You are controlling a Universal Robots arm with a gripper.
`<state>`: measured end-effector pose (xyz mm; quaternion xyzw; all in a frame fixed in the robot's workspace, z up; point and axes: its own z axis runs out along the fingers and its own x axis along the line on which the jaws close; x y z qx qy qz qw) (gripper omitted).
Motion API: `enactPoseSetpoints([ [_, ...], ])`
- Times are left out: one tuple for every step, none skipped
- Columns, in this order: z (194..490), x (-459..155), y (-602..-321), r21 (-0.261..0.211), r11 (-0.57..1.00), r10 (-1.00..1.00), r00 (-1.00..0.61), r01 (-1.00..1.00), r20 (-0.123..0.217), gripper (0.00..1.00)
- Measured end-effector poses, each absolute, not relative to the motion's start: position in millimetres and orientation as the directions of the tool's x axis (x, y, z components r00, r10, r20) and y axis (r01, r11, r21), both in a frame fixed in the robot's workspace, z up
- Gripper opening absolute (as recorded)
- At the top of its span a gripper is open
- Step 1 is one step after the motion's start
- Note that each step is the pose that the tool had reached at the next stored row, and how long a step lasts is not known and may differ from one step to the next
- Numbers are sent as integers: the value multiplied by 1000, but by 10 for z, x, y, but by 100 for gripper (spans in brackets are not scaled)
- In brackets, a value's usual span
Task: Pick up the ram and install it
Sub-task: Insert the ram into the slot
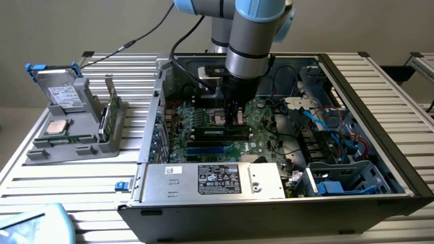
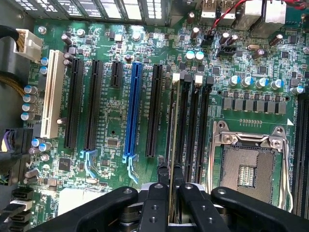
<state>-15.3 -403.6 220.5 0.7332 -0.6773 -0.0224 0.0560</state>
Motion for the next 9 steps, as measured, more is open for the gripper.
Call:
enactPoseSetpoints([
  [2206,-153,-4036,112,-76,-996,82,-991,43,14],
  [2208,-153,-4036,112,-76,-996,81,-991,43,14],
  [2214,-154,-4036,112,-76,-996,81,-991,43,14],
  [2224,-154,-4036,112,-76,-996,82,-991,43,14],
  [2235,-154,-4036,112,-76,-996,82,-991,43,14],
  [2241,-155,-4036,112,-76,-996,82,-991,43,14],
  [2243,-155,-4036,112,-76,-996,82,-991,43,14],
  [2243,-155,-4035,112,-76,-996,82,-991,43,14],
  [2243,-155,-4035,112,-76,-996,82,-991,43,14],
])
